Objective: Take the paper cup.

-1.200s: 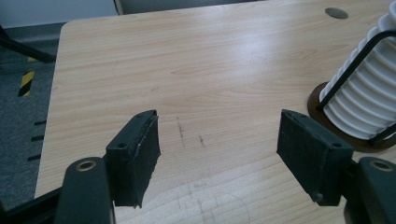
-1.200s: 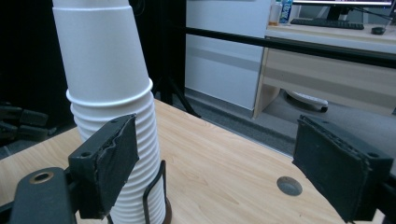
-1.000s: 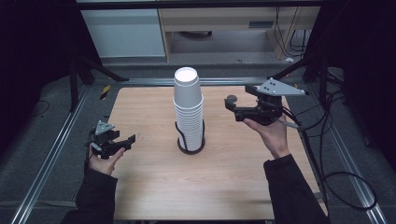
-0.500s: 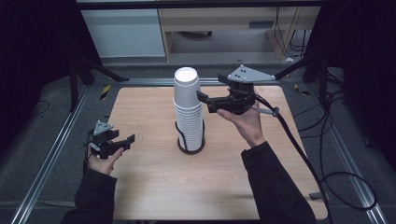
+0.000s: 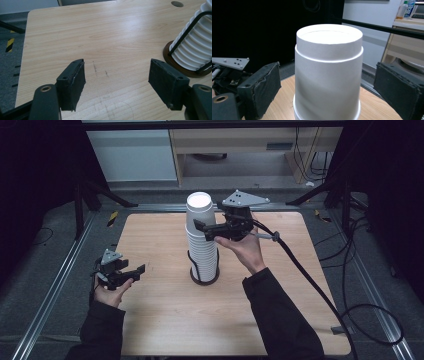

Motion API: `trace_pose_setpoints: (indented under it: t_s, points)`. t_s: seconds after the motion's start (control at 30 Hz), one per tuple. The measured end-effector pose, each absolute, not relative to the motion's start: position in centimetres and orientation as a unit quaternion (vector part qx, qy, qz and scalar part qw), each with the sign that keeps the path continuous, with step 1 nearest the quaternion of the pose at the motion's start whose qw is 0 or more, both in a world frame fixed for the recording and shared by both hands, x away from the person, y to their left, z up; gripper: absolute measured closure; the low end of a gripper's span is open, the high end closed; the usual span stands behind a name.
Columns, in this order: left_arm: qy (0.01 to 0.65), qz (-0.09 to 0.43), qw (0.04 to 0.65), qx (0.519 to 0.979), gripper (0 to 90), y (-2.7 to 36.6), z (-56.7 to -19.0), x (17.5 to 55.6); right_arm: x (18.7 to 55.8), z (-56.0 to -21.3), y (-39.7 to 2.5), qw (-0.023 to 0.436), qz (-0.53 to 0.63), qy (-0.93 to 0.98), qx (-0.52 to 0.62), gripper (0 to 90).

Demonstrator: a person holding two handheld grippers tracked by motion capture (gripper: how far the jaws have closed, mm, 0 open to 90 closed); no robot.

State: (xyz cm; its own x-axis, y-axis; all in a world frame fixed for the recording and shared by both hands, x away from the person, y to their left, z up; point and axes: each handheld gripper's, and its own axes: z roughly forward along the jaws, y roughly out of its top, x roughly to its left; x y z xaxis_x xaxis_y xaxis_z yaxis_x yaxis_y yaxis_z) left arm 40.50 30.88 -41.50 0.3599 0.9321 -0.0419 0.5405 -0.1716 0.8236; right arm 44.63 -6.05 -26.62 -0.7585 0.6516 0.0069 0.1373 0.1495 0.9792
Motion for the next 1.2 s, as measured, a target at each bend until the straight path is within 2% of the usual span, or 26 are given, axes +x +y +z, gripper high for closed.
trace_pose_setpoints:
  t_s: [0.63,1.2]
  points:
    - [0.502,0.248,0.390,0.731,28.6,30.6,-41.7,40.6,47.1,-29.4,-3.6,0.205,0.574,0.739,0.287,8.1]
    - [0.502,0.248,0.388,0.732,28.7,30.6,-41.7,40.6,47.0,-29.8,-3.3,0.216,0.569,0.743,0.278,13.4]
